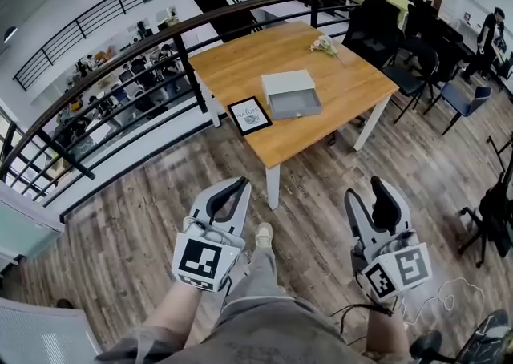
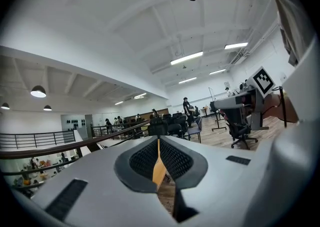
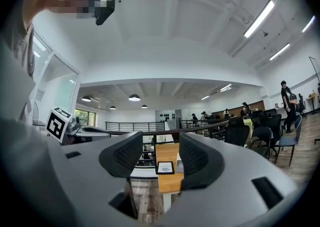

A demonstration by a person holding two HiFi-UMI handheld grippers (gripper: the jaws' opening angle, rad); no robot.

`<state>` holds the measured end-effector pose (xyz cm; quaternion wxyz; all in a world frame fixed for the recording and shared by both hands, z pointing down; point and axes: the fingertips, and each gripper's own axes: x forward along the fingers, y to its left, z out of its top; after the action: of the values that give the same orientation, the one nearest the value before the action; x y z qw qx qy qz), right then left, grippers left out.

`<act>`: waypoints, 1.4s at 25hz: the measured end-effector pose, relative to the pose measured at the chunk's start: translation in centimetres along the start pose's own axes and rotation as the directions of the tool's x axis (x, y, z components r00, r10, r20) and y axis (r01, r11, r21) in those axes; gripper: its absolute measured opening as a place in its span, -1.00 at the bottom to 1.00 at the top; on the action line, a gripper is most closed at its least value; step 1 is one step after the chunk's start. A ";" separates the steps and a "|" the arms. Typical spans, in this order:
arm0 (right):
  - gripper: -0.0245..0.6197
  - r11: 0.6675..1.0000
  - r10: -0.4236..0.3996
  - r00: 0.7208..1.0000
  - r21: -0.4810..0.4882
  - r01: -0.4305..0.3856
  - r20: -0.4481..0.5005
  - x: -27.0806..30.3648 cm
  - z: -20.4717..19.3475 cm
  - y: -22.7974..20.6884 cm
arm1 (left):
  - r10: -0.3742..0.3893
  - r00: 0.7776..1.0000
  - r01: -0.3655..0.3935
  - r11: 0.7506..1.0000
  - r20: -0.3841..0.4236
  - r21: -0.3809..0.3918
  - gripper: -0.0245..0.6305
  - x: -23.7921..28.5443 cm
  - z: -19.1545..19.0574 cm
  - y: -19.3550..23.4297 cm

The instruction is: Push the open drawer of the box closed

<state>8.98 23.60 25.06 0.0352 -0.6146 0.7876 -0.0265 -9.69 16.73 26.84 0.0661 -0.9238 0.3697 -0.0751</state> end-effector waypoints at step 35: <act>-0.39 0.968 -0.123 0.826 0.118 0.223 -0.550 36.3 -29.1 -14.6 | -0.192 0.906 0.132 0.975 -0.377 -0.179 -0.85 27.7 -22.2 19.9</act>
<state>11.75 -15.22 54.44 -0.1353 -0.6457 0.7009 -0.2710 -7.49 -18.23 47.50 -0.0850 -0.9199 0.3018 -0.2356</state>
